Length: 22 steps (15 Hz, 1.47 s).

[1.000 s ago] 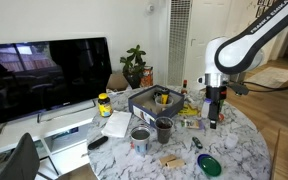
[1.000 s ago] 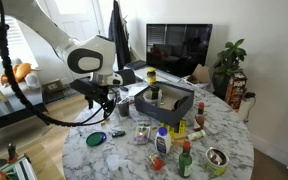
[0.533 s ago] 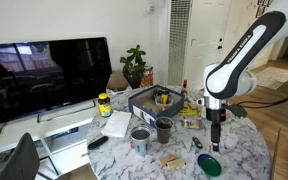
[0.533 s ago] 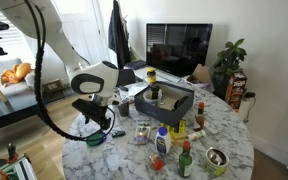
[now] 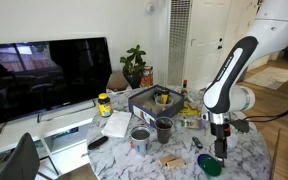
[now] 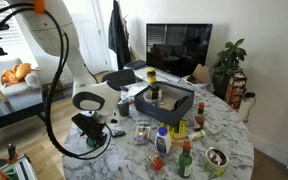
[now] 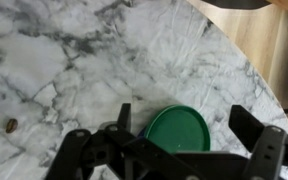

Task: Put the green lid on the table then place the black remote control on the green lid, put the green lid on top of the silver cup on the right.

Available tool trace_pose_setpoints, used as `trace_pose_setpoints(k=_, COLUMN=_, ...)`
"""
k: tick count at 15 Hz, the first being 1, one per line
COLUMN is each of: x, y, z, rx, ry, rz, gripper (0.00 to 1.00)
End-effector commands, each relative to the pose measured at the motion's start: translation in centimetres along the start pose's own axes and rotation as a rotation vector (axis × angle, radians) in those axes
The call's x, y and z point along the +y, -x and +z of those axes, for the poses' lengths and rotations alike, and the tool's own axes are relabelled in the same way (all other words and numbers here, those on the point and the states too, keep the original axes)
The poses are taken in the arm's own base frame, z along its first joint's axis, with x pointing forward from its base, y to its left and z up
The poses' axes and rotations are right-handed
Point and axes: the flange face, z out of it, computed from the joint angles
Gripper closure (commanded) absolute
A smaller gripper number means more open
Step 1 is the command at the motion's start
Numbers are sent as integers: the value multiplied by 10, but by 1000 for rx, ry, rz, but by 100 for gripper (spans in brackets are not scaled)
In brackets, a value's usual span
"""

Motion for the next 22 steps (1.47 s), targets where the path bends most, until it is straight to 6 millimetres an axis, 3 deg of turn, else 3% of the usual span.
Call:
trace_pose_setpoints(k=1, x=15, y=-6, z=17, rx=28, ry=-85, rz=27, gripper=0)
trace_pose_setpoints(k=5, x=26, y=-11, z=24, rx=55, ry=-146, rz=59, gripper=6)
trace_pose_setpoints(k=13, x=38, y=-11, z=28, rx=79, ry=-191, rz=117, gripper=37)
trace_pose_setpoints(k=14, x=38, y=-11, z=29, rx=78, ry=-193, rz=121, gripper=34)
trace_pose_setpoints(k=16, x=38, y=-10, z=29, rx=78, ry=-193, rz=130, gripper=37)
trace_pose_setpoints(k=17, x=38, y=-10, z=28, rx=79, ry=-192, rz=135, gripper=43)
trace_pose_setpoints(k=18, x=38, y=-9, z=28, rx=79, ry=-191, rz=140, gripper=42)
trace_pose_setpoints(k=22, x=38, y=-3, z=23, rx=72, ry=-167, rz=176, gripper=54)
